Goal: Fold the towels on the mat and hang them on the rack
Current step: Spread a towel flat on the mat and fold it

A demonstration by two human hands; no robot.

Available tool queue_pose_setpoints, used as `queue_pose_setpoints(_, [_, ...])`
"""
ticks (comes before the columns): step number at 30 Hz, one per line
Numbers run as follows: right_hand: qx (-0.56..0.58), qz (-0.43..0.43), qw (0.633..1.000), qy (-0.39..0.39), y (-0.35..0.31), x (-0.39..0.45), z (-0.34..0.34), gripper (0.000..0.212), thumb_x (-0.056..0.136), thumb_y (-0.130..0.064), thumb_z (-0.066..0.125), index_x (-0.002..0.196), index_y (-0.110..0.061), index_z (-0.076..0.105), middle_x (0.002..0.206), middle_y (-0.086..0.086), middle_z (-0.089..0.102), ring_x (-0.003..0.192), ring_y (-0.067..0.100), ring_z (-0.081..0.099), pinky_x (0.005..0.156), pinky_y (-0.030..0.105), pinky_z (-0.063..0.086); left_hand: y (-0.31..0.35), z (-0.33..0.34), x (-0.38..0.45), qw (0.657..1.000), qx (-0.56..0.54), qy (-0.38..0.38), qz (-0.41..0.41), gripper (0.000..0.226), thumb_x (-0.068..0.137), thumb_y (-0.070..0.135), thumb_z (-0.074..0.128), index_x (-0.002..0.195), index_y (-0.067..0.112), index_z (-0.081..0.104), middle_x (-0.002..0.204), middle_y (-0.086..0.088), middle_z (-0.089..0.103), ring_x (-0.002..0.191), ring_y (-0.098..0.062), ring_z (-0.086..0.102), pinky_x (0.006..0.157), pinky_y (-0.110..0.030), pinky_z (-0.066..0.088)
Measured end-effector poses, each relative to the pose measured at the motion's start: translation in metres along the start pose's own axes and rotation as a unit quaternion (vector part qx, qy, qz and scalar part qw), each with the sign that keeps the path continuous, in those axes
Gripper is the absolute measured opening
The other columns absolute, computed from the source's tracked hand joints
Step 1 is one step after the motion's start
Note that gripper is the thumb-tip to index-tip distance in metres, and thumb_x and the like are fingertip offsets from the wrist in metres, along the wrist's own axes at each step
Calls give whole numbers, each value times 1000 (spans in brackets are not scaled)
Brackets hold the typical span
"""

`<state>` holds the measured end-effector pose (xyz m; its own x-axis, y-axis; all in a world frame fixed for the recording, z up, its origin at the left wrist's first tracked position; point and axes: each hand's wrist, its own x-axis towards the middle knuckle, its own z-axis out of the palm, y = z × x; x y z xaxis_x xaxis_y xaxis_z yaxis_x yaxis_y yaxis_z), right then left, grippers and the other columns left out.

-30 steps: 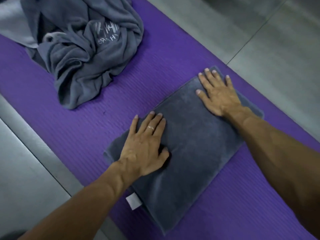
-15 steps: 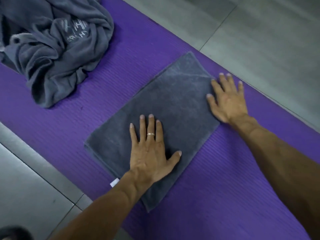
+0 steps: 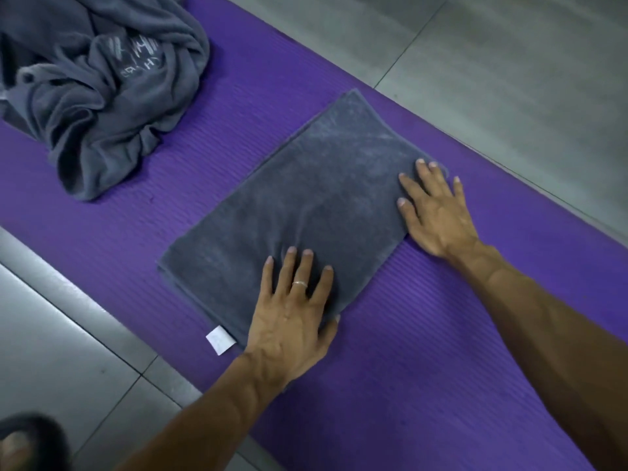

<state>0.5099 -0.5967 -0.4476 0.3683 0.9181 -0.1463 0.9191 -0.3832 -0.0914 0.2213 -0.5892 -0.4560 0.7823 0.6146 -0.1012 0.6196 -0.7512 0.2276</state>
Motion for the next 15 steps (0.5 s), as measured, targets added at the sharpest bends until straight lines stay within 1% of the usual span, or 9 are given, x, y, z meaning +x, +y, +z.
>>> queue_pose_setpoints(2, [49,-37,998,36,-7,-21,2,48,101,-31,34,146,-18,39,160,8,21,149,25,12,117,51,6,3,-11,4,998,-49,43,9,44,87,40,41,115,18,68,127,-10,61,127,-34,51,109,-52,36])
queue_pose_setpoints(4, [64,-61,995,40,-8,-36,2,54,88,-21,41,142,-14,46,155,11,31,147,26,20,116,51,11,1,-22,6,985,-144,85,-27,25,88,28,46,87,17,69,95,-1,69,104,-24,63,96,-30,44])
queue_pose_setpoints(5, [68,-65,995,30,-7,-40,0,60,82,-16,47,142,-13,46,154,11,33,147,26,21,116,50,11,-3,-29,8,975,-195,91,-57,20,89,25,48,77,17,61,78,3,64,88,-20,64,82,-27,45])
queue_pose_setpoints(6, [66,-68,995,17,-7,-41,-3,66,77,-11,53,142,-13,46,155,11,32,147,26,20,117,49,10,-7,-35,10,964,-240,83,-83,20,91,25,50,72,18,52,66,8,54,71,-17,59,68,-28,41])
queue_pose_setpoints(7, [57,-74,996,12,-7,-39,-4,70,75,-8,59,143,-14,45,155,10,31,147,26,19,117,49,10,-12,-40,13,957,-266,75,-92,23,93,26,50,71,20,46,58,9,47,60,-14,51,63,-30,36])
queue_pose_setpoints(8, [45,-81,996,13,-8,-36,-6,70,74,-7,63,142,-15,46,155,10,31,147,26,19,117,49,10,-16,-44,15,956,-274,70,-85,25,94,26,50,71,22,43,55,9,43,55,-12,46,61,-29,34])
queue_pose_setpoints(10, [26,-84,996,15,-15,-27,-11,61,80,-10,63,140,-17,50,155,9,32,147,26,19,117,50,11,-18,-50,14,963,-260,51,-53,22,97,26,49,76,24,42,55,9,42,58,-17,49,64,-30,36])
queue_pose_setpoints(13, [-21,-74,997,-19,-20,-21,-23,51,90,-14,53,141,-23,49,157,4,30,148,23,15,118,48,9,-17,-52,7,963,-264,39,-39,10,99,27,45,90,24,49,67,7,53,73,-25,61,71,-32,42])
queue_pose_setpoints(15, [-65,-85,993,-50,-18,-28,-34,50,93,-15,49,142,-25,46,158,1,27,149,21,11,119,46,8,-17,-56,5,963,-264,38,-32,12,100,25,44,100,19,55,75,2,62,77,-25,63,75,-34,45])
